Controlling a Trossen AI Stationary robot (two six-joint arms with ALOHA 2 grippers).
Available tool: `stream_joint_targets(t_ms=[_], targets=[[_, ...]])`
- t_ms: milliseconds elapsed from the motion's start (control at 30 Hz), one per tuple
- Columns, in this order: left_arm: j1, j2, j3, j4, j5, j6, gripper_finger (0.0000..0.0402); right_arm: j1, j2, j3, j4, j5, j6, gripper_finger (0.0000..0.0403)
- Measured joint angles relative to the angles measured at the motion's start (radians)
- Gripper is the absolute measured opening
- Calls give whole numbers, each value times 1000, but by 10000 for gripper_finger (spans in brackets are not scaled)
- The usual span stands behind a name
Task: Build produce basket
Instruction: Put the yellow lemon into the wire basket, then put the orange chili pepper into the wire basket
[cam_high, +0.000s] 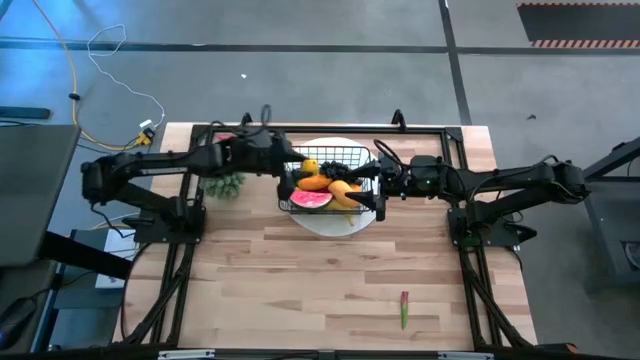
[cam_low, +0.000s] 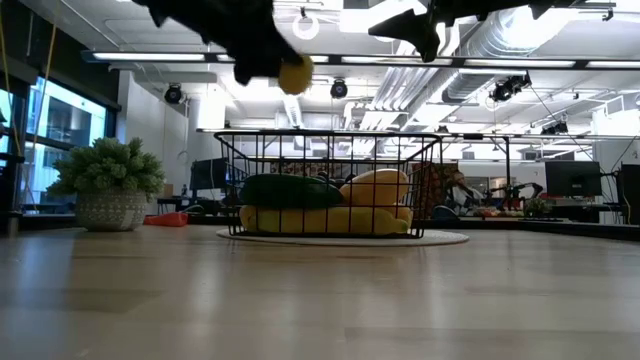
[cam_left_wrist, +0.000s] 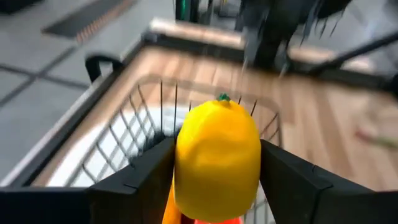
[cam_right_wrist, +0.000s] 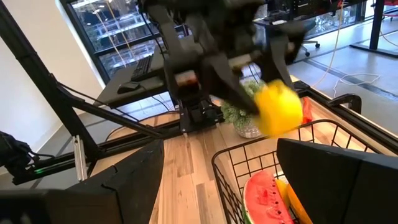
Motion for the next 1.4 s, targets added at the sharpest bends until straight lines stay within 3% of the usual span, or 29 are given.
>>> stream_joint_targets(t_ms=[367, 633, 833, 933, 1100, 1200, 1400], targets=[[22, 224, 0, -34, -8, 23, 212, 0, 0, 0, -5, 0, -2, 293], [20, 250, -1, -19, 0, 22, 213, 0, 0, 0, -5, 0, 23, 293], [21, 153, 0, -27, 1, 22, 213, 0, 0, 0, -4, 0, 23, 293], [18, 80, -1, -28, 63, 9, 213, 0, 0, 0, -4, 0, 23, 293], [15, -60, 0, -15, 144, -200, 213, 0, 0, 0, -4, 0, 16, 293], [2, -143, -6, -11, 163, -239, 213, 0, 0, 0, -3, 0, 16, 293], [-78, -324, -165, 236, 136, -158, 213, 0, 0, 0, 21, 0, 0, 293]])
